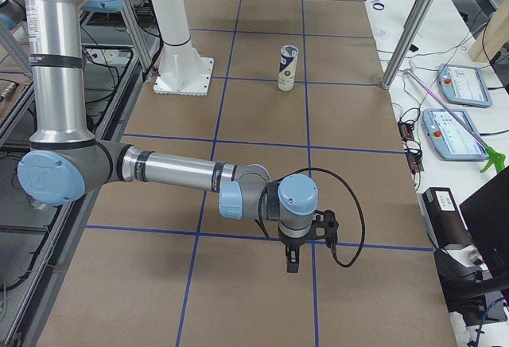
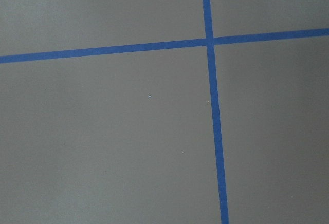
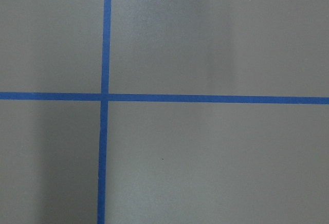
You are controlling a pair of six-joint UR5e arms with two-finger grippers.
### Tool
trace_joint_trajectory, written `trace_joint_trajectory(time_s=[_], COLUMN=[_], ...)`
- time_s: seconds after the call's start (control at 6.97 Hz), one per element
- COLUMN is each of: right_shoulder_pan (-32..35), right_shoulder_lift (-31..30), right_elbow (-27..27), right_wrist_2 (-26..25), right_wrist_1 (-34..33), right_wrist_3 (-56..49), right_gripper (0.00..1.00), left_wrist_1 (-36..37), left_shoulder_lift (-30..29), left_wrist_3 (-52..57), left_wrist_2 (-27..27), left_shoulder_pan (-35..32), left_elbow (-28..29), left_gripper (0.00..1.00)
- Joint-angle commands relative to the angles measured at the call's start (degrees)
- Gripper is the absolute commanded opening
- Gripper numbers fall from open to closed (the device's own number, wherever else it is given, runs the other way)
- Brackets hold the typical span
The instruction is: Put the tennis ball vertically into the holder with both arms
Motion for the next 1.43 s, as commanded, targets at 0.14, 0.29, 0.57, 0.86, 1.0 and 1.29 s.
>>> trace_joint_trajectory(time_s=[0.14, 0.29, 0.57, 0.86, 1.0, 1.29], right_shoulder_pan=[0.0, 0.0, 0.0, 0.0, 0.0, 0.0], right_shoulder_lift=[-0.6, -1.1, -1.8, -1.7, -1.7, -1.7], right_elbow=[-0.4, -0.4, -0.4, 0.0, 0.3, 0.3], right_wrist_2=[0.1, -0.1, 0.0, 0.0, 0.0, 0.2], right_wrist_1=[0.0, 0.1, 0.1, 0.2, 0.2, 0.2], right_wrist_3=[0.1, 0.0, 0.0, -0.2, -0.2, 0.0], right_gripper=[1.00, 1.00, 1.00, 1.00, 1.00, 1.00], left_wrist_1=[0.1, 0.0, 0.1, 0.1, 0.1, 0.1], left_shoulder_lift=[0.0, 0.0, 0.0, 0.5, 0.6, 1.0], left_wrist_3=[0.0, -0.1, 0.0, 0.1, 0.1, 0.1], left_wrist_2=[0.0, -0.1, -0.1, -0.1, -0.1, 0.2], left_shoulder_pan=[0.0, 0.0, 0.0, 0.0, 0.0, 0.0], left_elbow=[0.5, 0.8, 1.1, 1.1, 1.0, 1.0], left_gripper=[1.00, 1.00, 1.00, 1.00, 1.00, 1.00])
